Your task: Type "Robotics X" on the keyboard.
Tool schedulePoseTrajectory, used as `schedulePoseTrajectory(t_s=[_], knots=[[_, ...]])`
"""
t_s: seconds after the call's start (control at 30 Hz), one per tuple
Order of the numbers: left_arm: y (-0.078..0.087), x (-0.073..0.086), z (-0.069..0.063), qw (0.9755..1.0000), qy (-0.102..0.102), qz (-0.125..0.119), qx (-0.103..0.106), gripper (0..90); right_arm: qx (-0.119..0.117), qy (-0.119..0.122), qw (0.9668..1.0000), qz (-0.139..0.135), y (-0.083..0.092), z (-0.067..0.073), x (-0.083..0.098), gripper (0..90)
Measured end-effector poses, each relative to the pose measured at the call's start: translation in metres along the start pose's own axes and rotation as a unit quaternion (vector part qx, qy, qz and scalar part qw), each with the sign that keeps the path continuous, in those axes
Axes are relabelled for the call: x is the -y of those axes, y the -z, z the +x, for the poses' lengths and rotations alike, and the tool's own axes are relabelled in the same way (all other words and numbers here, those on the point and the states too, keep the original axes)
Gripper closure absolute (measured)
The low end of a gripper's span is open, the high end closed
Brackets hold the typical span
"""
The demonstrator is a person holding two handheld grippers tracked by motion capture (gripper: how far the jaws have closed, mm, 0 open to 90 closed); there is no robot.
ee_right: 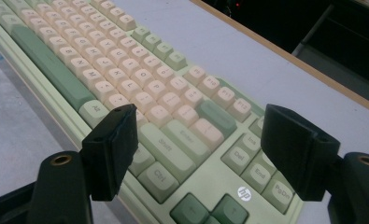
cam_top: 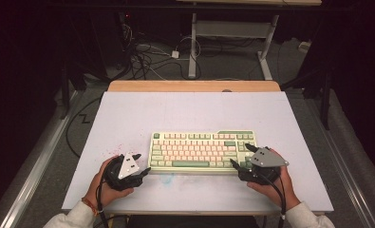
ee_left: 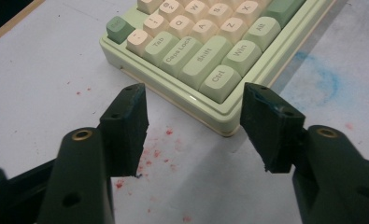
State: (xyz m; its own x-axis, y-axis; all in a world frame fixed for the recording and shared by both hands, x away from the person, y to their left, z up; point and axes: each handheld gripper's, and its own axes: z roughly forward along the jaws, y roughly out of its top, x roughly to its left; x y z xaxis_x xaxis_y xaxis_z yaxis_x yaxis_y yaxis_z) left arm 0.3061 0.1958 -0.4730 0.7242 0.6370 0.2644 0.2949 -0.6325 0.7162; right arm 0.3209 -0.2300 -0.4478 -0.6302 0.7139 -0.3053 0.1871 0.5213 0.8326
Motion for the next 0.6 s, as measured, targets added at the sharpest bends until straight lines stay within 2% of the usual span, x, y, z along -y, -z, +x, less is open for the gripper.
schedulePoseTrajectory(t_s=[0.2,0.3,0.37,0.5,0.6], knots=[[0.001,-0.001,0.003,0.9999,0.010,0.005,0.006,54.5,-0.002,-0.003,1.0000,0.005,0.004,0.001,0.008,27.7],[0.002,-0.002,0.005,0.9999,0.009,0.007,0.010,66.7,-0.004,-0.001,0.9999,0.009,0.005,0.002,0.012,27.7],[0.001,-0.002,0.006,0.9996,0.009,0.025,0.006,73.6,-0.004,-0.002,0.9999,0.011,0.006,0.003,0.014,27.7],[0.002,-0.004,0.008,0.9994,0.013,0.026,0.018,86.0,-0.007,-0.004,0.9999,0.015,0.008,0.005,0.016,27.6],[0.002,-0.006,0.006,0.9991,0.008,0.032,0.026,88.0,-0.009,-0.002,0.9998,0.016,0.008,0.006,0.017,27.7]])
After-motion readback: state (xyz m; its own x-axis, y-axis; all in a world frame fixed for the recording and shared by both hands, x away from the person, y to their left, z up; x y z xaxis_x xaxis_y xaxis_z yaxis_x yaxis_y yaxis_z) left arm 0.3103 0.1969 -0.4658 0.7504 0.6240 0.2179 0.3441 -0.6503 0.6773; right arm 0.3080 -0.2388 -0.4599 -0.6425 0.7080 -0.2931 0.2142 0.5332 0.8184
